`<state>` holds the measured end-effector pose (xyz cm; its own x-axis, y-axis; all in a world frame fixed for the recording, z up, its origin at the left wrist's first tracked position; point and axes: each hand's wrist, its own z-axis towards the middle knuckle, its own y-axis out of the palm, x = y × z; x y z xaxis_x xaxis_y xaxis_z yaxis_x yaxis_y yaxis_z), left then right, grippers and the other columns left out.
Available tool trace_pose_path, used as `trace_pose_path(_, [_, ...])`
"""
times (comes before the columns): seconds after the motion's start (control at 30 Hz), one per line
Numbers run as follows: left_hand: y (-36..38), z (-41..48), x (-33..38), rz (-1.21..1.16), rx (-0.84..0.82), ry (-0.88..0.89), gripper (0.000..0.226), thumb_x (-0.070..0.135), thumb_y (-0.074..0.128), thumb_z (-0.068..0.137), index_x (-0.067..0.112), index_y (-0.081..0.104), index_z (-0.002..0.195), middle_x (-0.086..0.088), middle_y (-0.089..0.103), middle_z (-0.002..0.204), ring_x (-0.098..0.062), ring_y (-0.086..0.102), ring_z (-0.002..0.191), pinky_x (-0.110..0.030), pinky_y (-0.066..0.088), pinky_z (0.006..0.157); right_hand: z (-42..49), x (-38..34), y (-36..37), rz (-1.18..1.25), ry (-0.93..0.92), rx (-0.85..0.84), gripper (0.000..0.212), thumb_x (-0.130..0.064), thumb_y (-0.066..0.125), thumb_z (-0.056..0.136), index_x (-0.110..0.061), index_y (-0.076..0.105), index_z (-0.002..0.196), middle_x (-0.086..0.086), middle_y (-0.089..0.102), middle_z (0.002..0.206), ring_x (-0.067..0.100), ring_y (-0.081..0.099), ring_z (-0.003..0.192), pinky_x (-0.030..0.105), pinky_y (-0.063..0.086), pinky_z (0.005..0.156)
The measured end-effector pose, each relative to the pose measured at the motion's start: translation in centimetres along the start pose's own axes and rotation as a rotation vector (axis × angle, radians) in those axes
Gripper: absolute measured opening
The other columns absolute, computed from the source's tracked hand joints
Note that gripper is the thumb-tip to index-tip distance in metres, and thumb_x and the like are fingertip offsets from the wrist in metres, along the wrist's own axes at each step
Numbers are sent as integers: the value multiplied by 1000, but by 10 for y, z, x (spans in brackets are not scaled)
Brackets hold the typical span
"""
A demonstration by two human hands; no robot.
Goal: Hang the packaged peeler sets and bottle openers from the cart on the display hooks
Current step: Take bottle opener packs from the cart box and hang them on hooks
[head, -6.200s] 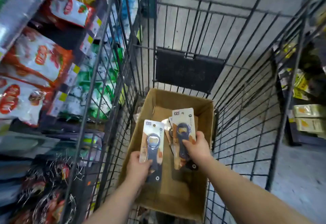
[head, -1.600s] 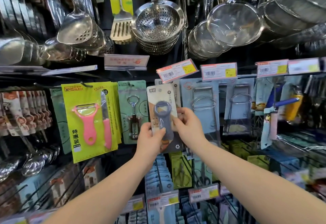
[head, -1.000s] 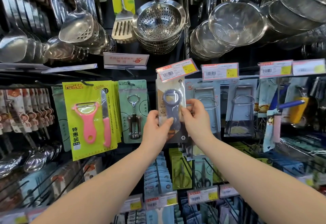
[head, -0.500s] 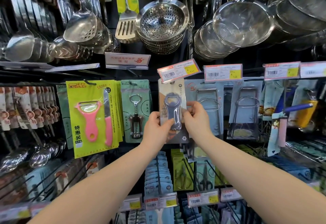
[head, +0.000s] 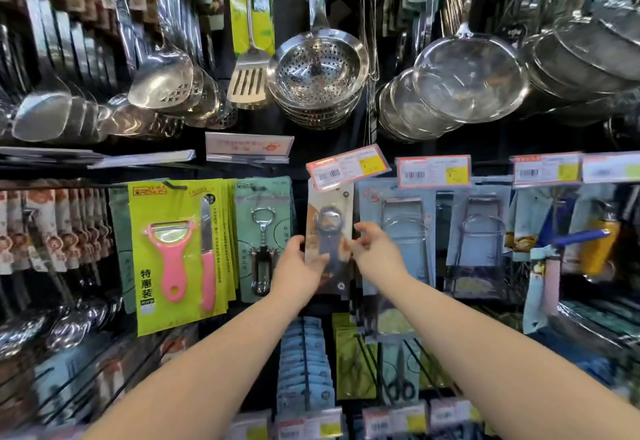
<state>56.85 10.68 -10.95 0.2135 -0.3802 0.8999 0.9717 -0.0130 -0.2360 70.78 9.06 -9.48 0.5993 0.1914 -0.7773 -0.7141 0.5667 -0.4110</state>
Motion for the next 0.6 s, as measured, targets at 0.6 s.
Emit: trace_pose_path(0.6, [-22,-89,-36,1102,-490,590,86,68,40,85,26,2,151,-4,-4,160,-33,-11,145,-57,7,116,-176,4,-62,-1146,99,-201,61,-49,42,93,-20,26,144,8,20,153,32,14,141,57,19,109])
